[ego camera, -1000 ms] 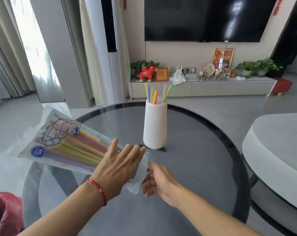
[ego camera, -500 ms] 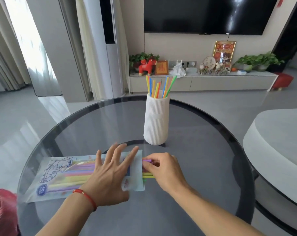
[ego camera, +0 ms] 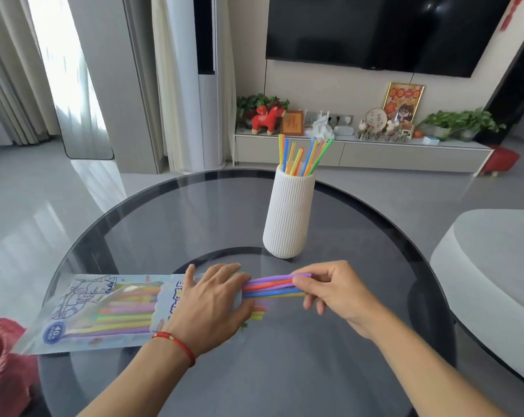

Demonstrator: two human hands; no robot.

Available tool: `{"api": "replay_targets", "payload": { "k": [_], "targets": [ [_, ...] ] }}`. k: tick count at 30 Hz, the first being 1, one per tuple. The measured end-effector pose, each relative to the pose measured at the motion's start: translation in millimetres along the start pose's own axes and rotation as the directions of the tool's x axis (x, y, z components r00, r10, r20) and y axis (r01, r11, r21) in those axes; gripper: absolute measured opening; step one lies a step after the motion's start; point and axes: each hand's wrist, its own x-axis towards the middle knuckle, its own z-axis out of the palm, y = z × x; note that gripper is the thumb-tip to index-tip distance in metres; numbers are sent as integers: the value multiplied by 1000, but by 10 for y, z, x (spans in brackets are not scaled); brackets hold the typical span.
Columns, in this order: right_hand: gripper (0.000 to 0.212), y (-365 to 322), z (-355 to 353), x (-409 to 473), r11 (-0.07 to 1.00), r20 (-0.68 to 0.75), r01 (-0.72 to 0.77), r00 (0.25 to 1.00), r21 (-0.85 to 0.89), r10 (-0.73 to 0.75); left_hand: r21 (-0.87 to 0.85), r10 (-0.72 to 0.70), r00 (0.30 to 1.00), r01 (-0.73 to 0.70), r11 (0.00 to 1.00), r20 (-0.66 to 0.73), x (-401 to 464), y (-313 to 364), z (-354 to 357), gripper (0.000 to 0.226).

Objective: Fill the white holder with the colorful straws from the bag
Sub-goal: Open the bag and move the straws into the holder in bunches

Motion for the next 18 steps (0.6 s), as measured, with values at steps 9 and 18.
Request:
{"api": "replay_targets", "payload": {
  "k": [9,18],
  "targets": [
    [27,-127,-187,-43,932,-69,-42,995,360,72,81,-53,998,51,995,24,39,19,48,25],
    [34,-149,650,-82,707,-9,-78,993,703,118,170,-22,1000,24,985,-15,27,132,31,36]
  ]
}}
